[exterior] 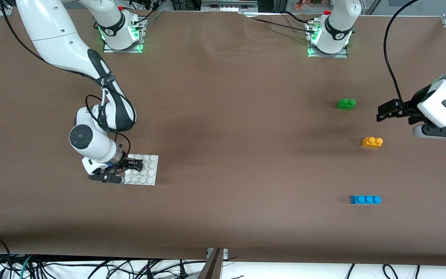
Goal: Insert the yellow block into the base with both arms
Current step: 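Grasp the edge of the white base plate with the right gripper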
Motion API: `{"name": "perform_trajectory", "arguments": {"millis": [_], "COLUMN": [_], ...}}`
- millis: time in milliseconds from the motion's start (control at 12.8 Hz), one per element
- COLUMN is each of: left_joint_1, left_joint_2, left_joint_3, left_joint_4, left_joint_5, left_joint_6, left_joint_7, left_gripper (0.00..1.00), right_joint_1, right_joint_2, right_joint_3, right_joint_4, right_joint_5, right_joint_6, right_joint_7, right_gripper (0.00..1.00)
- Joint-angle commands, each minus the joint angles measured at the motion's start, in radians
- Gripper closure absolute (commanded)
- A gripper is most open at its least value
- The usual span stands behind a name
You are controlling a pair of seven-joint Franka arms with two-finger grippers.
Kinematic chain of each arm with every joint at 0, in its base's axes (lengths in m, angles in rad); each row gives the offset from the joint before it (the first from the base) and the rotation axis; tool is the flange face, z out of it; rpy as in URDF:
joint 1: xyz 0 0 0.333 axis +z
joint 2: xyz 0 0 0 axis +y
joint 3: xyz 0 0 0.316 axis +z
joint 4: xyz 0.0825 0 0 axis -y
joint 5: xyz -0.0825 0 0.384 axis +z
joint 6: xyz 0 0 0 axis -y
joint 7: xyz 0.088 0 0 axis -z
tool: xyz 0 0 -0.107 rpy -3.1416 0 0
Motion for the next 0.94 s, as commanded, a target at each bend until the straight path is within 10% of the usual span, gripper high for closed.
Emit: {"name": "perform_trajectory", "arguments": {"millis": [0,858], "left_joint_1": [0.006,0.006], "left_joint_2": [0.005,0.005], "left_joint_3": [0.0,0.0], "left_joint_4": [0.016,0.016], "left_joint_5": [-0.021,-0.021], "left_joint_6": [-0.003,-0.003], "left_joint_7": [0.021,0.021], "left_gripper": [0.0,0.0], "right_joint_1": [-0.004,0.082], "right_joint_2": [0.014,0.032], "right_joint_3": [0.003,0.009], "right_joint_4": [0.012,0.008], "right_joint_5": [-0.001,0.001], "right_joint_6": [0.022,0.068], "right_joint_7": [0.012,0.067], "right_gripper": [0.25,0.25]}}
